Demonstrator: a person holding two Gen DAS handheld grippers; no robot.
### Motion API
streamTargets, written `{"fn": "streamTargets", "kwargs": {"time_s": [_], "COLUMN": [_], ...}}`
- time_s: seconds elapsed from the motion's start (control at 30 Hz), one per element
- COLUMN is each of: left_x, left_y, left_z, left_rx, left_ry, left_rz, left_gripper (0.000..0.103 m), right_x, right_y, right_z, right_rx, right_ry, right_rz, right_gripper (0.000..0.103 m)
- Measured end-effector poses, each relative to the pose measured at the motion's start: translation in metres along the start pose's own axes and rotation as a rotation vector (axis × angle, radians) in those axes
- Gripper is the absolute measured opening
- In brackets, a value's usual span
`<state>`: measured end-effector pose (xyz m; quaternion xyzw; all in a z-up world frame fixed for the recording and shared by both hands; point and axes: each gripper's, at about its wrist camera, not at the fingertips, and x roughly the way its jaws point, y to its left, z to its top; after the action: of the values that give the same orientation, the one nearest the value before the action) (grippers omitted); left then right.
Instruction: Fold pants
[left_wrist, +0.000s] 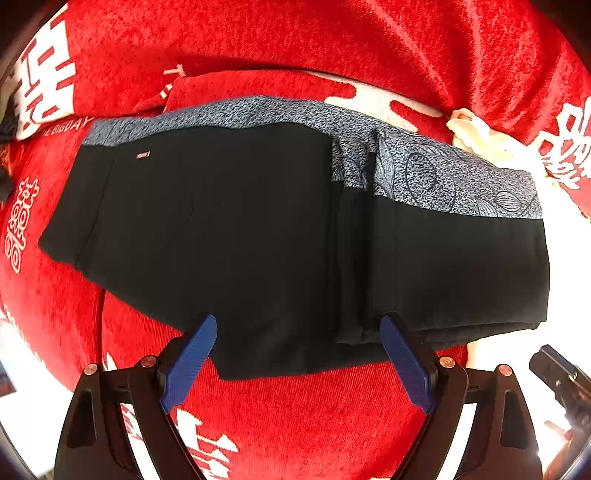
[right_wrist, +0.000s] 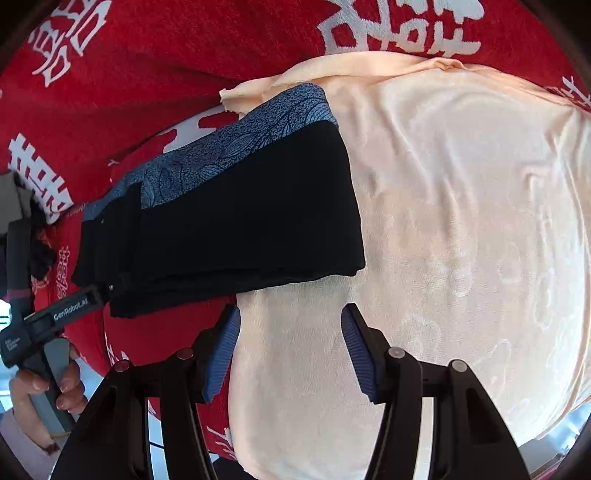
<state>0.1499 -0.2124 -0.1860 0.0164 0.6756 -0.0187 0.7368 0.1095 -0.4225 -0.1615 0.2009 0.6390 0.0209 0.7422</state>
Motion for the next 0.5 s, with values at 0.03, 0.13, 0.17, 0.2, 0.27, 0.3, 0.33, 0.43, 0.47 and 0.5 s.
{"fn": "streamTargets", "kwargs": {"time_s": [0.03,0.13,0.17,0.2,0.27,0.3,0.33,0.43,0.47,0.5], "left_x": [-0.001,-0.003,-0.003,-0.004,-0.007,-0.009,-0.013,-0.021,-0.021,-0.02], "left_y": [-0.001,-0.005,-0.006,-0.006,-0.006,-0.005,-0.005,0.003,0.008,0.011], "left_z": [-0.001,-0.001,-0.001,-0.002,-0.004,-0.004,-0.007,-0.011,-0.011,-0.01], "left_rx": [-0.003,-0.002,-0.007,-0.013,-0.03,-0.036,-0.039,-0.046,-0.047,-0.048], "left_ry": [-0.002,-0.004,-0.002,0.0,-0.001,-0.009,-0.017,-0.047,-0.046,-0.044], "left_rz": [0.011,0.038,0.042,0.044,0.049,0.052,0.056,0.076,0.084,0.086], "left_gripper": [0.091,0.091,0.091,0.091,0.091,0.091,0.091,0.091,0.091,0.091], "right_x": [-0.002,-0.009,-0.01,-0.01,-0.009,-0.007,-0.005,0.001,0.003,0.006], "right_y": [0.001,0.002,0.004,0.006,0.01,0.014,0.018,0.038,0.045,0.055], "right_z": [0.0,0.003,0.005,0.008,0.012,0.014,0.016,0.022,0.023,0.025], "right_rx": [-0.012,-0.059,-0.074,-0.091,-0.117,-0.135,-0.149,-0.18,-0.186,-0.195], "right_ry": [-0.002,-0.009,-0.01,-0.01,-0.005,-0.001,0.004,0.004,0.0,-0.007], "right_rz": [-0.002,-0.007,-0.006,-0.004,0.007,0.009,0.01,0.019,0.022,0.022], "right_gripper": [0.061,0.061,0.061,0.061,0.061,0.061,0.061,0.061,0.061,0.061]}}
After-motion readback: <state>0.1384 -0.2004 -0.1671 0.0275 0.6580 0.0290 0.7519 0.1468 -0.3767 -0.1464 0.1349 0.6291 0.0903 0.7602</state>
